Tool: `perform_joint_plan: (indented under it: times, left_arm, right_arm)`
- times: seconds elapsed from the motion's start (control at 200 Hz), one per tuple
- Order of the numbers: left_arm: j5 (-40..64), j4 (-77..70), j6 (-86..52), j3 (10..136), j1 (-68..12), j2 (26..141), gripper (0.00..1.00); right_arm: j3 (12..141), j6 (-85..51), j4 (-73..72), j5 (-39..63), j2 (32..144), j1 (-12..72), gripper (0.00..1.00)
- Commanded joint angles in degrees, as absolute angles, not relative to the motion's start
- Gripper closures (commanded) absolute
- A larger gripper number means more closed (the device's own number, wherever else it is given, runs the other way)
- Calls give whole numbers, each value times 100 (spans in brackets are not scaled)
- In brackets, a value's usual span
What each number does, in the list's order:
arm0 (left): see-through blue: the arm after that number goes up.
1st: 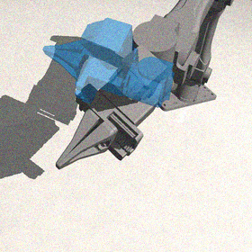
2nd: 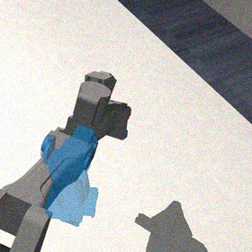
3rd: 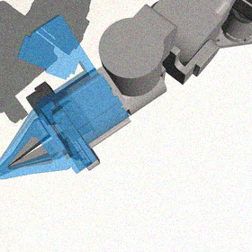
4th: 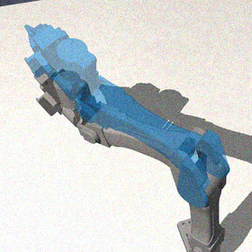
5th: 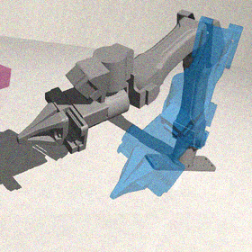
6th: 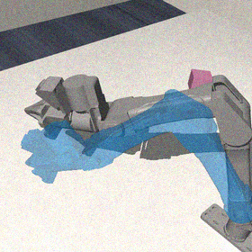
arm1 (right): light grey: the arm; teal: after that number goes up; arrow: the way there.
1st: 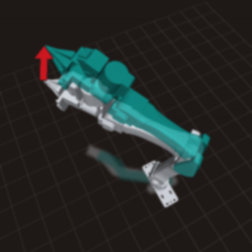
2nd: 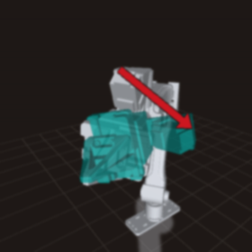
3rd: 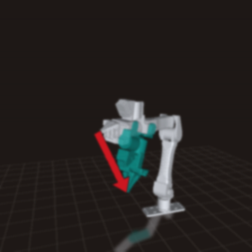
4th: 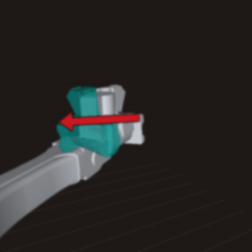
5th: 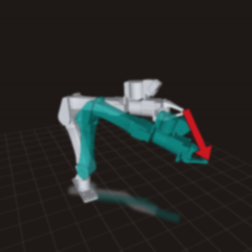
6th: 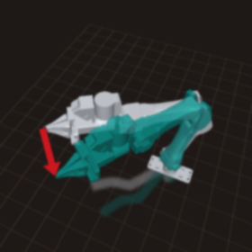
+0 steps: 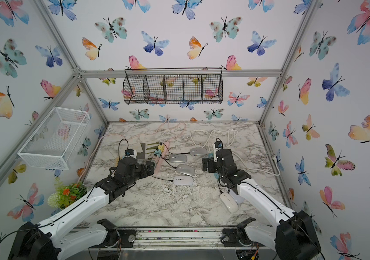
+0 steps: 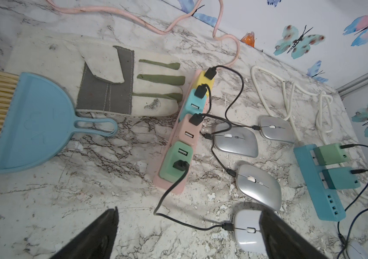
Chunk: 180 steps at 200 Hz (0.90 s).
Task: Unplug the wireless mouse
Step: Pick up the mouse from the center of the board.
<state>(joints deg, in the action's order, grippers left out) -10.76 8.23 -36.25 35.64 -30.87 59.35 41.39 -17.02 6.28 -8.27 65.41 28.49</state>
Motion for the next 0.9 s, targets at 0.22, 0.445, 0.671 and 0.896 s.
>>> perform_joint_plan:
  times: [0.22,0.445,0.671,0.896]
  left_arm:
    - [-1068,1140,-3735,3500,-3240,5353,2]
    - [-1532,1309,-4132,3814,-4270,5537,2]
    - [-1274,464,-4831,3276,-4271,5390,2]
    - [-813,63,-5251,3123,-3577,5266,2]
  right_arm:
    - [5086,-219,1386,-241,6115,2859,5]
    - [5353,254,1247,2380,7024,2900,8]
    - [5498,478,1235,2745,8198,3288,14]
    - [6047,780,1770,2525,9711,3795,17]
